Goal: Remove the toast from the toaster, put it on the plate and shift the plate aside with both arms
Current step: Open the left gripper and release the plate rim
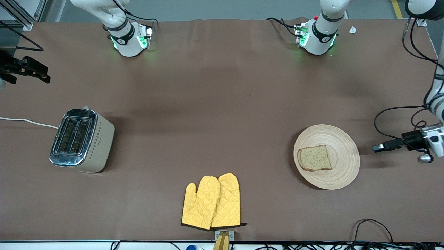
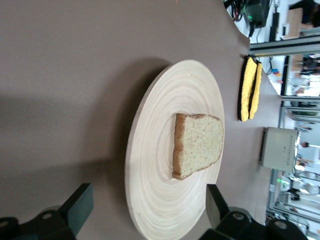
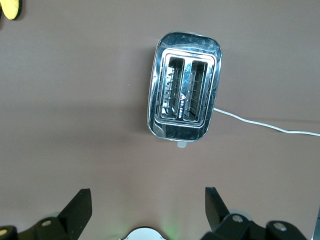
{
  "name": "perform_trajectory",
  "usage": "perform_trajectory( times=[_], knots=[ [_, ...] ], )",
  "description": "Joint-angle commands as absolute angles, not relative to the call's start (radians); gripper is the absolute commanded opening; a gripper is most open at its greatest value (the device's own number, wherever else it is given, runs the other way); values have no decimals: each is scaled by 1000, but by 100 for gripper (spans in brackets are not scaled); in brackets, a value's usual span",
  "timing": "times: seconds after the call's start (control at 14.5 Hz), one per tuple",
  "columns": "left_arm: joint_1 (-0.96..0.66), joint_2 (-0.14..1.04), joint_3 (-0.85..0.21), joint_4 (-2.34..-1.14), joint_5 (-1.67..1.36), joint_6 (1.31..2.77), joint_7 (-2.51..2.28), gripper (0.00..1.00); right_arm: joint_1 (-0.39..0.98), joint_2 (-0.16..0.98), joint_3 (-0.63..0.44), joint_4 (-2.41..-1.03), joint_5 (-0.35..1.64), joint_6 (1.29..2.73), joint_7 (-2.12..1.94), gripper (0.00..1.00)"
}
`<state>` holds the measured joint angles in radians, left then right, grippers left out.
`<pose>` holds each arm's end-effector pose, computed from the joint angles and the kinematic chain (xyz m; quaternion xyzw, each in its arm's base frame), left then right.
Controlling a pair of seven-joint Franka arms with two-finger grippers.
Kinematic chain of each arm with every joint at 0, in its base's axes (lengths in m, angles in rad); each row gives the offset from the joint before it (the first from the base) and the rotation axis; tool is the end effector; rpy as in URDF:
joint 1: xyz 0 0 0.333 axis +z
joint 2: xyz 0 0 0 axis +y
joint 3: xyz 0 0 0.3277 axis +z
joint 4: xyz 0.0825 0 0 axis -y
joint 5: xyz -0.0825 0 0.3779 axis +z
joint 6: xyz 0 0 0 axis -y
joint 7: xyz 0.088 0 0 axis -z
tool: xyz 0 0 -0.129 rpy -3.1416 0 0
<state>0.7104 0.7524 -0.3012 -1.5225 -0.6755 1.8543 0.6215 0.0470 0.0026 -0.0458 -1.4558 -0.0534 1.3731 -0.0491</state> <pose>0.6322 0.2386 0.2275 0.8972 0.0740 0.0324 0.4343 0.5263 -0.0070 0.6490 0.9985 0.0210 -0.0432 0.0254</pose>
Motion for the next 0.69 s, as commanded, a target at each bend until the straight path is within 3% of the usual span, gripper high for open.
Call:
perform_trajectory(
  times=[0.0, 0.28, 0.62],
  knots=[
    [686, 626, -327, -1532, -574, 1844, 476, 100, 49, 3, -43, -1445, -55, 1361, -49, 100],
    [670, 500, -406, -1528, -396, 1842, 228, 100, 44, 5, -43, -1445, -55, 1361, -49, 100],
    [670, 391, -639, -1528, -126, 1842, -130, 100, 48, 3, -43, -1443, -54, 1361, -49, 100]
  ],
)
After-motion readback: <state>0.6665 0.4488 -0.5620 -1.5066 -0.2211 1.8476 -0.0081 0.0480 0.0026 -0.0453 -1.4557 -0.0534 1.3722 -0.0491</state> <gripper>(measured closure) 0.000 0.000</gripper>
